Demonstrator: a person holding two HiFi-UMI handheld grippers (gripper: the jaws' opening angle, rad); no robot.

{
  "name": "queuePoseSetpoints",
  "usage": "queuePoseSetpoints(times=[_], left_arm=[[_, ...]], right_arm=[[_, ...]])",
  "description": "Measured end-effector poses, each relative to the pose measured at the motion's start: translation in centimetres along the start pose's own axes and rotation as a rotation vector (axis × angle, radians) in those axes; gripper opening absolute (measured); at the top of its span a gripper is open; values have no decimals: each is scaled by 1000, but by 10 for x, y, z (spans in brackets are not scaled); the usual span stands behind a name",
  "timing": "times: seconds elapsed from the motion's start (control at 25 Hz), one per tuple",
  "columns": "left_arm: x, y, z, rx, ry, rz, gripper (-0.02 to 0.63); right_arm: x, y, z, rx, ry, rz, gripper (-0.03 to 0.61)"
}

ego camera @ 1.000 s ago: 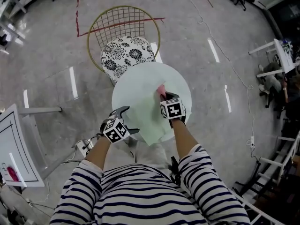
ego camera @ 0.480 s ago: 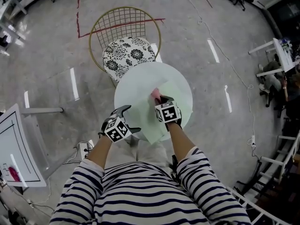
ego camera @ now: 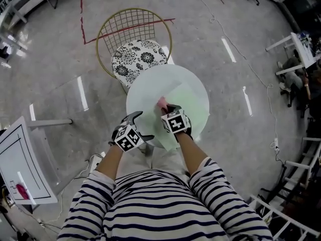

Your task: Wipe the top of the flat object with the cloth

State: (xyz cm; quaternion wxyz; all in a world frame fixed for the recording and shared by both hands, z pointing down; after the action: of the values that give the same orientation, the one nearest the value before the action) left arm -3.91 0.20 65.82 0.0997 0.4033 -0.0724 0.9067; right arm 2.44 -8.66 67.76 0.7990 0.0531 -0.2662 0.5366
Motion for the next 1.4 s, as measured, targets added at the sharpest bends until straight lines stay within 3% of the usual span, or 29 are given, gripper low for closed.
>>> queuePoseSetpoints(times=[1.24, 1.4], left_arm=[[5, -11, -10, 9, 8, -16, 517], [5, -8, -12, 5, 6, -10, 517]], right_arm=[[45, 92, -2, -202, 78, -58, 48], [44, 95, -4, -237, 74, -20, 48]])
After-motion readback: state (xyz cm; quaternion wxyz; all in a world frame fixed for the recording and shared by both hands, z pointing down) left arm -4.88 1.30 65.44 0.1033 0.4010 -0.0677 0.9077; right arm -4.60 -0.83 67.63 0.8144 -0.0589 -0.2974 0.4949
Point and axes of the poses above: the fingertips, and each gripper's own axes: z forward along the fingers, y to its left, x out of its underside, the point moved 1 cm from there along -z, backward along the fingers, and after that the axes turned 13 degrees about z, right-handed, at the moved point
